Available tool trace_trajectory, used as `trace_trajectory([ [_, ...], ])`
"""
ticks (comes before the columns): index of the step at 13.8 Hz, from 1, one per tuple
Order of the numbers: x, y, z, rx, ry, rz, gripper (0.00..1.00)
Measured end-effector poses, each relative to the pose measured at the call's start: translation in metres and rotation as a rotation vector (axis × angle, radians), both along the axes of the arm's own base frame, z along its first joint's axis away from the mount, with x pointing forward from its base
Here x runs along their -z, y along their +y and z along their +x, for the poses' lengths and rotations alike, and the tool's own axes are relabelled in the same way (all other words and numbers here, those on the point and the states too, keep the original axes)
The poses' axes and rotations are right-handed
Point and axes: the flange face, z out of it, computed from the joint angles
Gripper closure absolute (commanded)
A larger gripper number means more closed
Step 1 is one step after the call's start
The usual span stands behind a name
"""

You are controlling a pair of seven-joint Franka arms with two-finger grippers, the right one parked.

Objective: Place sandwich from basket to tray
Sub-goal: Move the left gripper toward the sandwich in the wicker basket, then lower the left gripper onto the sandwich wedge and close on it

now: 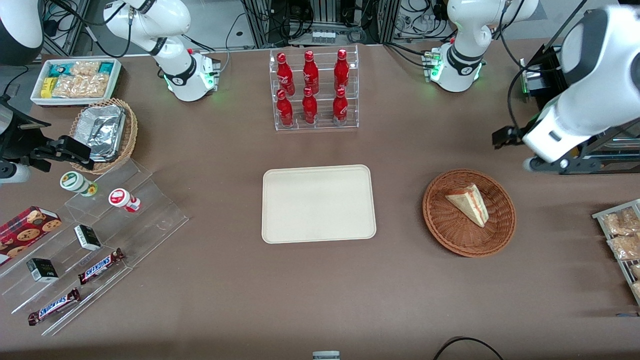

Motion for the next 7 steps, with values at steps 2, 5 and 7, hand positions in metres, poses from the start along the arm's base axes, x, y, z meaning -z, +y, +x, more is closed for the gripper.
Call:
trace_trajectory([
  [2, 0.036, 0.000, -0.001, 0.002, 0.004, -0.001, 0.00],
  [5, 0.083, 0.000, -0.006, 0.005, -0.012, -0.006, 0.00],
  [7, 0.112, 0.002, -0.008, 0.003, -0.007, -0.008, 0.00],
])
